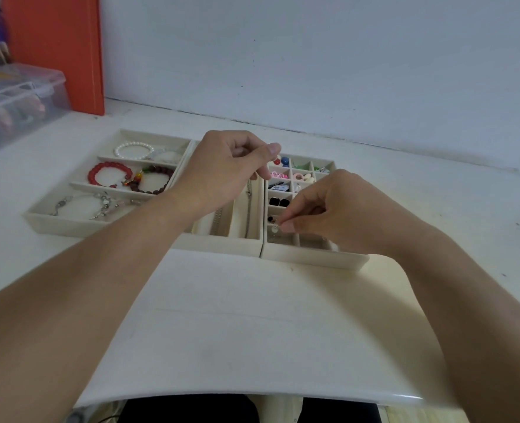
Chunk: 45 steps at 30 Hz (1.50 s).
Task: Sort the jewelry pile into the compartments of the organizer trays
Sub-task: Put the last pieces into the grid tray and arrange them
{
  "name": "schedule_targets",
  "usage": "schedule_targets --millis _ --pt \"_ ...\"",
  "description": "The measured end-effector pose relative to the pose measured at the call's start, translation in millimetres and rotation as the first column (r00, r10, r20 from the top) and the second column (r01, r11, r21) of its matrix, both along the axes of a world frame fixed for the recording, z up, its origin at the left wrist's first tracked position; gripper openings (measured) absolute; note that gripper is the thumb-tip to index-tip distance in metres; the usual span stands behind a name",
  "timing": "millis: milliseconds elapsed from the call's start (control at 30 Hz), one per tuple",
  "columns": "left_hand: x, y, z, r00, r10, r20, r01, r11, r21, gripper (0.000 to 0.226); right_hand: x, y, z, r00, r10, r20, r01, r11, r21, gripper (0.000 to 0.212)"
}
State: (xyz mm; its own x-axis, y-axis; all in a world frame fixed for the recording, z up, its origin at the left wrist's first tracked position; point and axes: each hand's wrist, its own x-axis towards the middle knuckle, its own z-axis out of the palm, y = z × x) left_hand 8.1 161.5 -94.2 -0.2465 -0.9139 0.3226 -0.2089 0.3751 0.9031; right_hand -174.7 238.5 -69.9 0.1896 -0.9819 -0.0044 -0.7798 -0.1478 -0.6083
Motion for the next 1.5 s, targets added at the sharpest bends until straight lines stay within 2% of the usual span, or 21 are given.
schedule_targets --millis 433,600,967,1200,1333,1433,1500 --pt "-1 -2 -3 1.000 0.004 0.017 -0.004 1.000 0.007 0.023 11 3 -14 0.980 -0.030 -0.196 0.005 0.992 -0.129 0.001" --pt "0 -1 -3 1.000 0.007 0.030 -0.007 1.000 0.013 0.023 14 1 -19 0.974 -0.054 -0.219 0.018 0.987 -0.160 0.001" --pt "0 1 -2 0.999 0.018 0.051 -0.018 1.000 0.009 0.023 18 1 -22 0.964 -0.037 -0.262 -0.017 0.979 -0.201 0.017" --pt "0 1 -1 0.997 0.021 0.076 -0.023 1.000 0.018 0.018 2 -3 -7 0.989 -0.105 -0.104 0.081 0.974 -0.209 0.012" --pt "0 2 -2 0.996 0.022 0.091 -0.024 0.999 0.026 0.017 -4 -5 -4 0.986 -0.112 -0.124 0.089 0.979 -0.182 0.008" --pt "0 3 -1 0.995 0.008 0.096 -0.012 0.999 0.034 0.012 -21 -9 7 0.986 -0.167 -0.002 0.165 0.974 -0.154 0.009" --pt "-1 4 1 0.995 -0.006 0.101 0.003 1.000 0.028 0.008 -44 -13 18 0.973 -0.229 0.041 0.232 0.952 -0.201 0.007"
